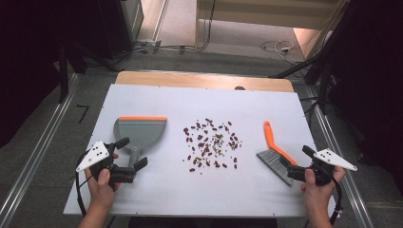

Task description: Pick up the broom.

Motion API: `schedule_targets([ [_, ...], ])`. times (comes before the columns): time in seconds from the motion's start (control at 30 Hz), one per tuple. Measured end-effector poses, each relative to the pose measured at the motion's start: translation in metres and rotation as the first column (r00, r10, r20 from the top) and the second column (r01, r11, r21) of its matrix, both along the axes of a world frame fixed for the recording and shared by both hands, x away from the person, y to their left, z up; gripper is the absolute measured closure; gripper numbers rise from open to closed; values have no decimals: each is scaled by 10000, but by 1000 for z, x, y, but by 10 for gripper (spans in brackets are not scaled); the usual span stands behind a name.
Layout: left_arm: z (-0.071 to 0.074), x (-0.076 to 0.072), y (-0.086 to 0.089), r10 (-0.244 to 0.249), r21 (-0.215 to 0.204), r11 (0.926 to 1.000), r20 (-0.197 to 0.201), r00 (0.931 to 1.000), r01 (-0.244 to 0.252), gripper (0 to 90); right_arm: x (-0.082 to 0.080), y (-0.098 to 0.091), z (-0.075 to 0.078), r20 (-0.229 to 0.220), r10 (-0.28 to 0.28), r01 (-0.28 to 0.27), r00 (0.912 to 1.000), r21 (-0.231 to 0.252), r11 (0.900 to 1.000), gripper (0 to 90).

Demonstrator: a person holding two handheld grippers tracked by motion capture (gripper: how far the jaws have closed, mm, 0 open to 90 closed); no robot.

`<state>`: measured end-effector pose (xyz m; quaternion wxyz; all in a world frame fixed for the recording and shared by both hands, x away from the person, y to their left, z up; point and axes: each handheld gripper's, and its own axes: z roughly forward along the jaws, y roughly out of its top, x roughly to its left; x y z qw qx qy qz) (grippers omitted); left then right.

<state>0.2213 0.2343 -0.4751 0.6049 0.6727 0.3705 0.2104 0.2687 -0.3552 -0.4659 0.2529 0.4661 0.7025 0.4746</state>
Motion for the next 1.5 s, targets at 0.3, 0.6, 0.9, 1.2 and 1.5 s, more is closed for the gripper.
schedule_targets([
  [0.3,2,-1,2,94,33,10000,88,9999,-94,1,4,11,10,-71,133,-133,9999,-32,9999,0],
  [0.6,2,-1,4,202,-25,9998,81,9998,-202,1,25,28,31,-243,531,-542,9983,-469,9974,0],
  [0.9,1,-1,5,220,-3,9998,54,9997,-220,1,52,36,51,-442,487,-525,9978,-891,9946,0],
  [1.2,2,-1,5,216,-13,9998,57,9997,-216,1,89,50,63,-1301,458,-635,9904,-1356,9887,33],
  [1.5,2,-1,6,208,-7,9998,91,9997,-207,0,124,62,55,-3423,17,-687,9396,-1836,9806,270],
])
